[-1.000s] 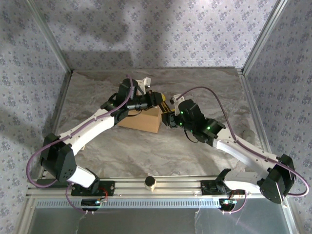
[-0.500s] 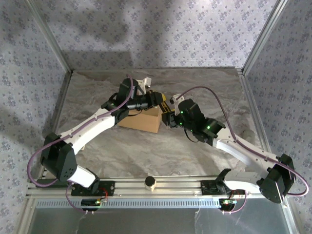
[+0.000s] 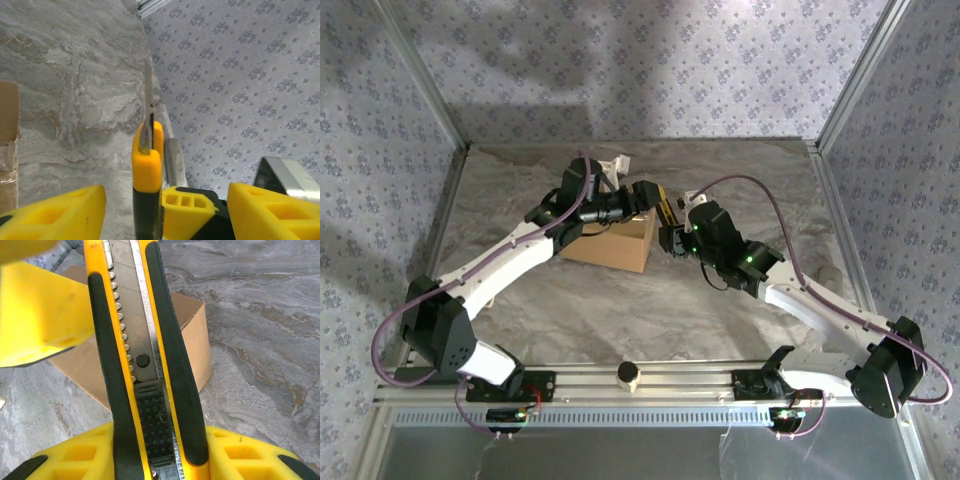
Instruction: Unpack the express box
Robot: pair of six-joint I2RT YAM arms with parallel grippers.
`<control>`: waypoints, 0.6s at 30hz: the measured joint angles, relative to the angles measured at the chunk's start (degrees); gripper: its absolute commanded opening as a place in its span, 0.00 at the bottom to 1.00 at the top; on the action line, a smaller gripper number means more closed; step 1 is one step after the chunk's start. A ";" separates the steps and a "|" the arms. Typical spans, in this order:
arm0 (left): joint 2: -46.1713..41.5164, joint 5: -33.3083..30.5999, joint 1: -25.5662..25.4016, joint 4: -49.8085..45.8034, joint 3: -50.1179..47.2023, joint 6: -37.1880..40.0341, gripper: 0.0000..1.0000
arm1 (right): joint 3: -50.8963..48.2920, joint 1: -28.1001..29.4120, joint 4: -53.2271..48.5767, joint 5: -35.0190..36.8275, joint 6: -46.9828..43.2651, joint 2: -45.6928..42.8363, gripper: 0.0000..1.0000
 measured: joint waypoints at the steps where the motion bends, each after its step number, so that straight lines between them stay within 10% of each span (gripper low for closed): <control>1: -0.52 0.00 0.02 0.07 -0.33 0.00 0.68 | 0.02 -0.07 -0.09 0.39 0.44 0.00 0.00; 18: -13.60 -2.73 11.85 -9.46 -8.81 3.45 0.71 | 2.29 -6.86 -1.90 2.27 3.50 6.23 0.00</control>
